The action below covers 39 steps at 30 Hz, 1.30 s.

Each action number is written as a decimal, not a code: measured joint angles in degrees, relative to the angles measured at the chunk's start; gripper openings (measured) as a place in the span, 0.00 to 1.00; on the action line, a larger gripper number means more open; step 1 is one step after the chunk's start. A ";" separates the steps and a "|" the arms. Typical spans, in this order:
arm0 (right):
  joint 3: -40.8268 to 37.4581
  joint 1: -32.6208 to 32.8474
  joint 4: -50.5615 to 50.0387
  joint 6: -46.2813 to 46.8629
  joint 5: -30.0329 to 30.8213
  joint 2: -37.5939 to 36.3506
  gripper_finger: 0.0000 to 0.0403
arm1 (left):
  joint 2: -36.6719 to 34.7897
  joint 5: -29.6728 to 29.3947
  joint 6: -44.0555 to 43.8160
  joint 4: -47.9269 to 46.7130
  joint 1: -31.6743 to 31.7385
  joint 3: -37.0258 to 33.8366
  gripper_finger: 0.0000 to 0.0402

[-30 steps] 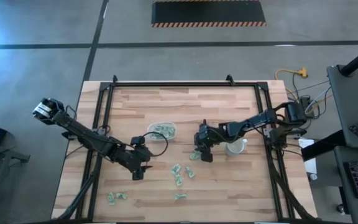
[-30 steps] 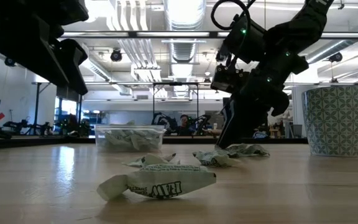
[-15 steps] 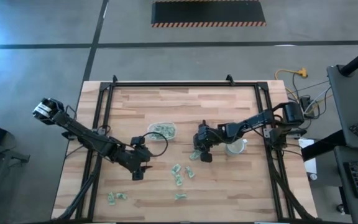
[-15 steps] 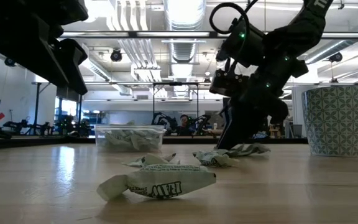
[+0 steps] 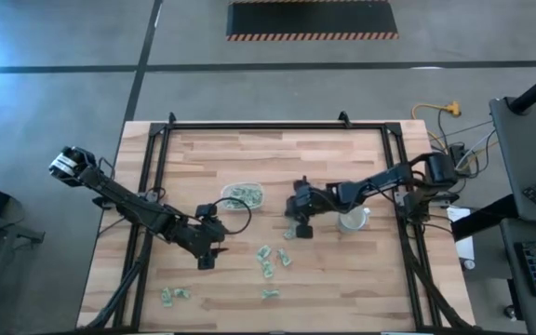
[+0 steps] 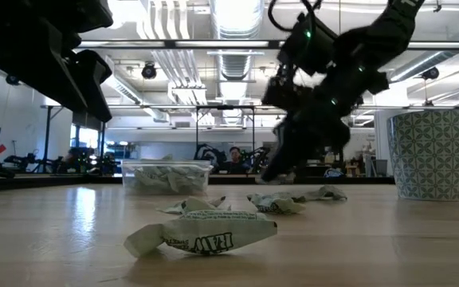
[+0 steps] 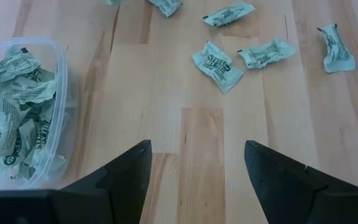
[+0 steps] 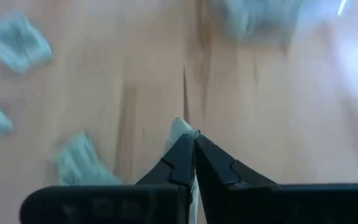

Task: Pick and place Stevia / Truvia into bins
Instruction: Put the stevia packet into the transparent bin

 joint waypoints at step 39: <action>38.15 -8.36 -18.61 -11.28 -5.65 20.80 0.09 | -0.11 -0.19 0.38 0.37 -2.58 -0.48 0.60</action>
